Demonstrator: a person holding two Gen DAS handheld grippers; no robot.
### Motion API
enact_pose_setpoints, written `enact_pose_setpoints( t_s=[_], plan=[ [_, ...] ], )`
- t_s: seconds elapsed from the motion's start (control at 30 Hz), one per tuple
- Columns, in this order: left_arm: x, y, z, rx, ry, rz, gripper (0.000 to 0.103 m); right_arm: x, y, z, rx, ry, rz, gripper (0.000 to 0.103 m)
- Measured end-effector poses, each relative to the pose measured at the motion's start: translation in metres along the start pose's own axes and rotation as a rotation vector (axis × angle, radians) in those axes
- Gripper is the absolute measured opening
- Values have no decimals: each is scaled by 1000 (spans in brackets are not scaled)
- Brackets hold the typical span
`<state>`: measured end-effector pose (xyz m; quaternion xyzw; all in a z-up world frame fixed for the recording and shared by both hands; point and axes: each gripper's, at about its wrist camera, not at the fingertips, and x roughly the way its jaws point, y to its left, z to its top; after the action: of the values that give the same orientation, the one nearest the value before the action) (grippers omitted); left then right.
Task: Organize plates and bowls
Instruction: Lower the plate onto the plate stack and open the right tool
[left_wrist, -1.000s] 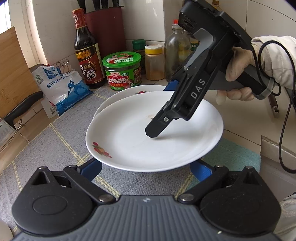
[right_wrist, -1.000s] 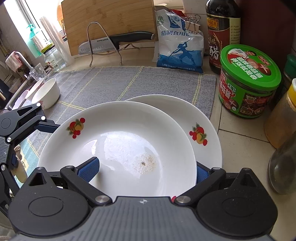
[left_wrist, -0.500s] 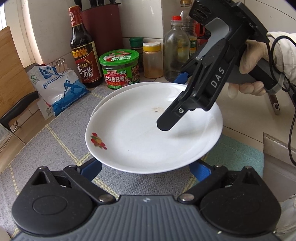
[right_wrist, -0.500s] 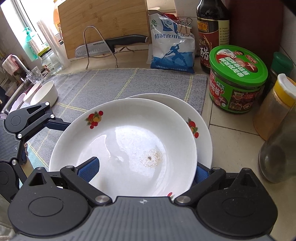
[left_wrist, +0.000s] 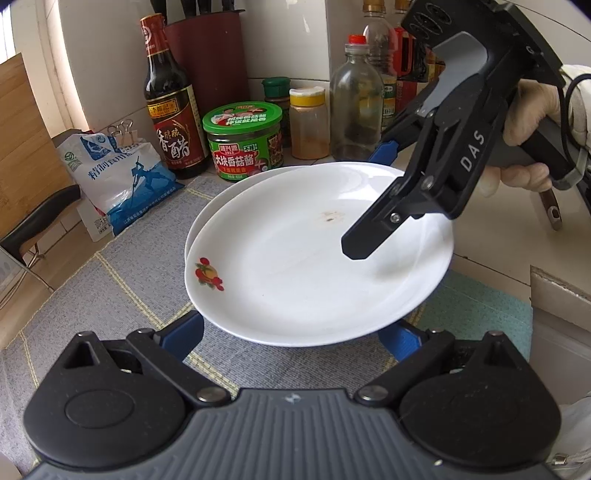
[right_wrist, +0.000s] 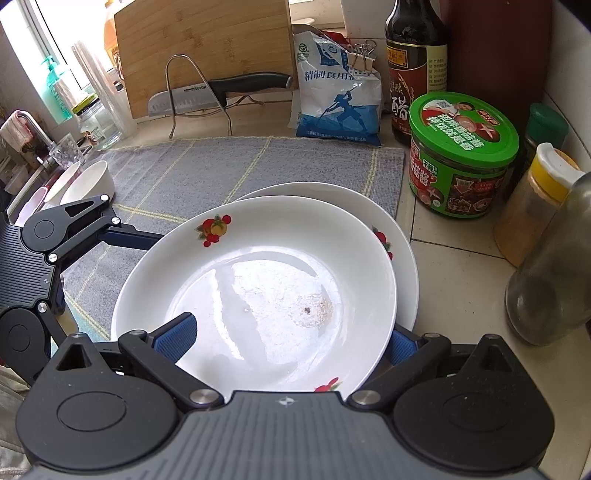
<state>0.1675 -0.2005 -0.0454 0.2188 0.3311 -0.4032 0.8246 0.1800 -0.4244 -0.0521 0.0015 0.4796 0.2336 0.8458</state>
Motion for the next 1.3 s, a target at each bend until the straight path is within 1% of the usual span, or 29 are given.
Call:
enact_pose_setpoints(
  t_s=[0.4,0.97,1.1,1.17,1.3],
  plan=[
    [-5,3,-3,-3,-22,-3,99,-10,7,-4,-8,-1,-50,103],
    [-27,6,-13,-42,-64,44,101,-9,22,-11,-8,11,-164,103],
    [-32,6,-16,-47,-73,55,101,-10,21,-19,9,17,-162,103],
    [-35,5,-17,-52,-77,64,101,-12,23,-21,12,6,-165,103],
    [-45,6,-19,-77,-91,94,101,-23,37,-26,-8,-48,-224,103]
  ],
)
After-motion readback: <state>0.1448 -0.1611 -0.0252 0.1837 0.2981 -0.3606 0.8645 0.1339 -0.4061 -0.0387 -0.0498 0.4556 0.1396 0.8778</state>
